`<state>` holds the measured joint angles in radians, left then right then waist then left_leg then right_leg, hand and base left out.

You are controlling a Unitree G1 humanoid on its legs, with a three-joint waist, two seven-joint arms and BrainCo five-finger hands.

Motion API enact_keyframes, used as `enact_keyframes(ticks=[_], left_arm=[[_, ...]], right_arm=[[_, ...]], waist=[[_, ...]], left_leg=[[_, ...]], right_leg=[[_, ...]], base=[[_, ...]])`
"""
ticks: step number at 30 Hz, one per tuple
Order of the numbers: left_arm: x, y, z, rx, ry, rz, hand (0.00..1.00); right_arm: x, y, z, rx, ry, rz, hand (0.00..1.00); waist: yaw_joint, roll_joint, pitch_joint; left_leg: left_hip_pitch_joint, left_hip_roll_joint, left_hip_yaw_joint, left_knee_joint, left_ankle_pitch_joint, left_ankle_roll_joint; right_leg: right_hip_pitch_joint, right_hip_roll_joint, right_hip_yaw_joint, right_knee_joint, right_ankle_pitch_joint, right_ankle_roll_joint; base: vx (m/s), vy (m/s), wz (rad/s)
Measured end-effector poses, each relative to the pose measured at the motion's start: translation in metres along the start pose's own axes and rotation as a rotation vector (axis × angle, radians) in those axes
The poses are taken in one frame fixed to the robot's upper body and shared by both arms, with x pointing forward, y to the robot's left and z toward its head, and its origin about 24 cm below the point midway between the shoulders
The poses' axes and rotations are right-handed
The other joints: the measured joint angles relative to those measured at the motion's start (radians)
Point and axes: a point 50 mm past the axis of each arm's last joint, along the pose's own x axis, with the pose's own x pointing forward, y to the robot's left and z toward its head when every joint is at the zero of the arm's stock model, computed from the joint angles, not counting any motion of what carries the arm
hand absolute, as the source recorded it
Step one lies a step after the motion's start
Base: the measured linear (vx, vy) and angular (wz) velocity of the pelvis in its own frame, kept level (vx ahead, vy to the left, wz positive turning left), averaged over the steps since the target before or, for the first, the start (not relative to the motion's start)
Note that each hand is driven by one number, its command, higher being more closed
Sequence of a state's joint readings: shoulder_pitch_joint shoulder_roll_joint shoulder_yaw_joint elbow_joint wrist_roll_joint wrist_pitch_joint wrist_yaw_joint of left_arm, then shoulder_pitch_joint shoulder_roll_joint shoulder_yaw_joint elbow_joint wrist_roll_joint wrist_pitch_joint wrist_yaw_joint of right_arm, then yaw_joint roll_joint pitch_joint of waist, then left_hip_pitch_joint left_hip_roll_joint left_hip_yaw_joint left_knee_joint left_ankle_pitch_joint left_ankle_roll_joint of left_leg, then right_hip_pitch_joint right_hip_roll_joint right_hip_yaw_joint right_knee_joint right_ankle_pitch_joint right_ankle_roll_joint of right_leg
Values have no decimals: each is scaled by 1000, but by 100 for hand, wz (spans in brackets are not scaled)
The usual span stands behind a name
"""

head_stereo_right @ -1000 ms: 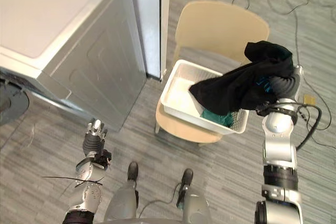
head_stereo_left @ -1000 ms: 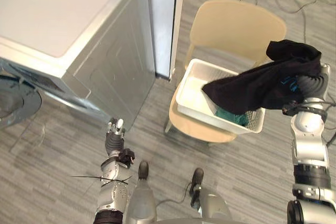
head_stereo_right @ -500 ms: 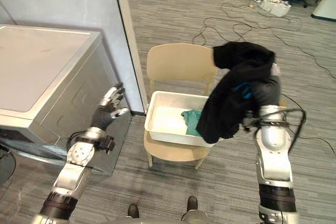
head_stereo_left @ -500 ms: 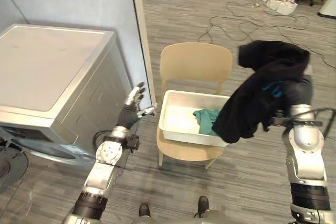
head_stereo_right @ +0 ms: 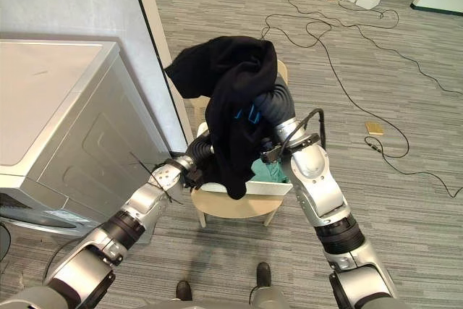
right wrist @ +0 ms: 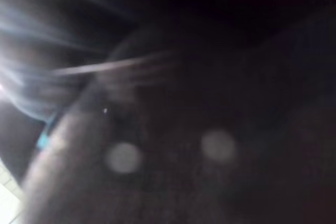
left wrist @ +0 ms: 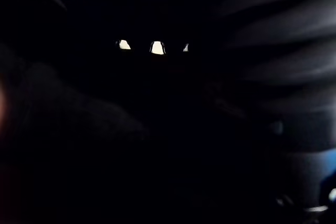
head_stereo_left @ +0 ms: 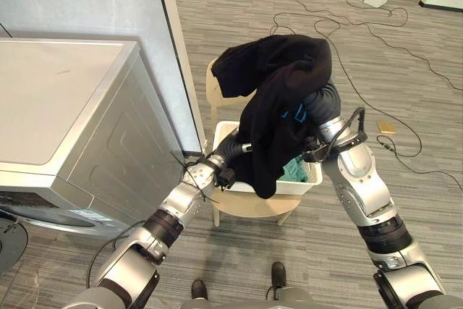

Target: Pick up the laundry basket with both hands and put the clothes into the washing machine.

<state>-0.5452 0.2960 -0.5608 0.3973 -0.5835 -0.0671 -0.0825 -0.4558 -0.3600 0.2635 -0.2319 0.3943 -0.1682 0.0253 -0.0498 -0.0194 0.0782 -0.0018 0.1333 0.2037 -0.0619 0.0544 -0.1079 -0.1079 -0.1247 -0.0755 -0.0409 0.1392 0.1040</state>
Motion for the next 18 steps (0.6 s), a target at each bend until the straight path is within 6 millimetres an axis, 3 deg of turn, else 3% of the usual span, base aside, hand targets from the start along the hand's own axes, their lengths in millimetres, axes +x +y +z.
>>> enact_keyframes(ticks=[7,8,18], left_arm=[[16,-17,13,-78,-33,-14,0],[17,-20,14,-87,-38,-4,100],[22,-26,19,-140,-85,92,100]], right_arm=[[6,30,-6,100,-3,60,100],[6,31,-6,108,-5,55,100],[0,31,-11,68,21,-5,100]], waist=[[-16,5,3],[-17,7,4],[-18,38,3]], left_leg=[[1,-1,-16,7,0,0],[1,-1,-18,8,0,0],[9,2,-38,8,0,0]], right_leg=[[16,-2,-10,-7,0,0],[17,-2,-11,-7,0,0],[38,-1,-30,-11,0,0]], base=[[-23,-2,5],[-53,-2,3],[-27,-3,5]])
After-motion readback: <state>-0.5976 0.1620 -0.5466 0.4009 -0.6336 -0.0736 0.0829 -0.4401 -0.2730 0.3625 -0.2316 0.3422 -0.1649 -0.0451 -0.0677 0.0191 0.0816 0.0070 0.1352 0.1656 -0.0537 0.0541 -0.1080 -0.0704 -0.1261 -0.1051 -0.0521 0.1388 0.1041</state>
